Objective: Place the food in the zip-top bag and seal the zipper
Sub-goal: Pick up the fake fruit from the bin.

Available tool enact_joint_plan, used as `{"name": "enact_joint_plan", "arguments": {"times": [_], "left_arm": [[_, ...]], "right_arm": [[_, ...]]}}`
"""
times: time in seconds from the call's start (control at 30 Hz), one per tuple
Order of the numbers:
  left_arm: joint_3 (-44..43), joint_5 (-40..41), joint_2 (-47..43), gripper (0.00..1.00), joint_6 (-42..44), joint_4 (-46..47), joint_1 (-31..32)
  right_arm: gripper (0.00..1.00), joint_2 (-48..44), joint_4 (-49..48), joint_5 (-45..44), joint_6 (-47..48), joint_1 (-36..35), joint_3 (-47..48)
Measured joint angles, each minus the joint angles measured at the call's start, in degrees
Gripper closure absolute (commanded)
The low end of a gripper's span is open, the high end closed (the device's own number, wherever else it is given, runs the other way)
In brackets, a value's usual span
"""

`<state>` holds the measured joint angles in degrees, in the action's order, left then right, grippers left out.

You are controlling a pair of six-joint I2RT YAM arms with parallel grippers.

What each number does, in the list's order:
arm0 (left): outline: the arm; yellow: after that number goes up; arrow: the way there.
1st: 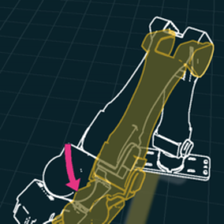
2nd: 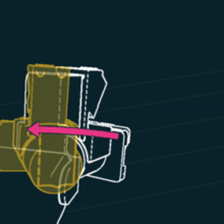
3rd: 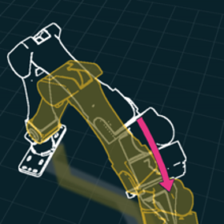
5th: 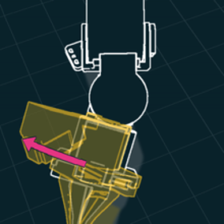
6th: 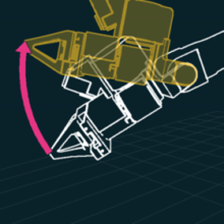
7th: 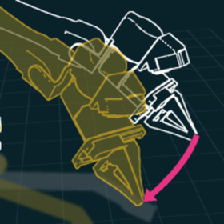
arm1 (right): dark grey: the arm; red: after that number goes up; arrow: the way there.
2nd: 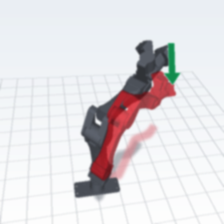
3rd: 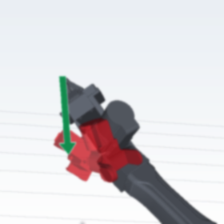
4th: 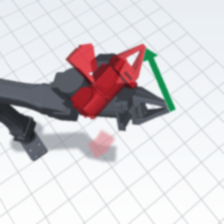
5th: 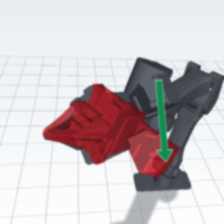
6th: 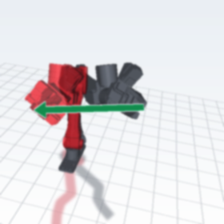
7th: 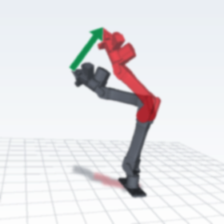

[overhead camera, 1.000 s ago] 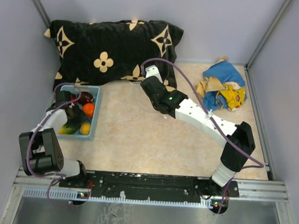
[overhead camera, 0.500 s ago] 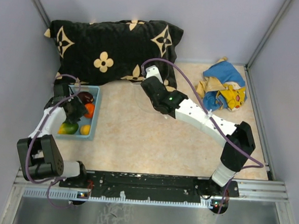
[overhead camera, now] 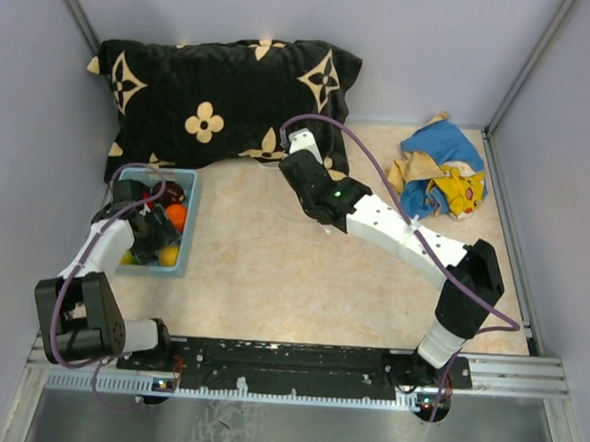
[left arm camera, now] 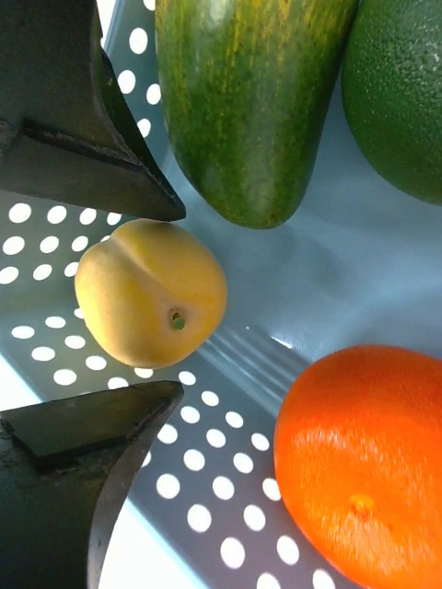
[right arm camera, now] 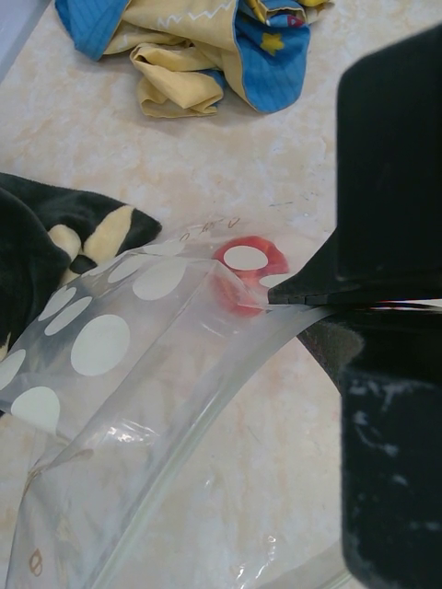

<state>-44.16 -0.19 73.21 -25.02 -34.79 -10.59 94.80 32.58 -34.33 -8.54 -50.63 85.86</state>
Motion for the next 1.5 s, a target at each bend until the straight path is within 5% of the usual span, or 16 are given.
{"name": "enact_joint_plan", "arguments": {"times": [0.37, 0.67, 0.9, 1.5], "left_arm": [[1.6, -3.1, 4.2, 0.24, -0.6, 1.7, 0.0], [1.6, -4.4, 5.2, 0.43, -0.6, 2.8, 0.0], [1.6, -3.9, -2.3, 0.55, -0.4, 2.7, 0.0], [-0.7, -10.8, -13.3, 0.58, -1.0, 3.1, 0.3]], "right_arm": [[1.0, 0.0, -0.4, 0.4, 0.0, 0.3, -0.3], [1.0, 0.0, -0.4, 0.6, 0.0, 0.5, -0.5], [1.0, -0.2, -0.4, 0.6, 0.0, 0.5, -0.8], [1.0, -0.7, 1.6, 2.5, -2.4, 0.5, -0.1]]}}
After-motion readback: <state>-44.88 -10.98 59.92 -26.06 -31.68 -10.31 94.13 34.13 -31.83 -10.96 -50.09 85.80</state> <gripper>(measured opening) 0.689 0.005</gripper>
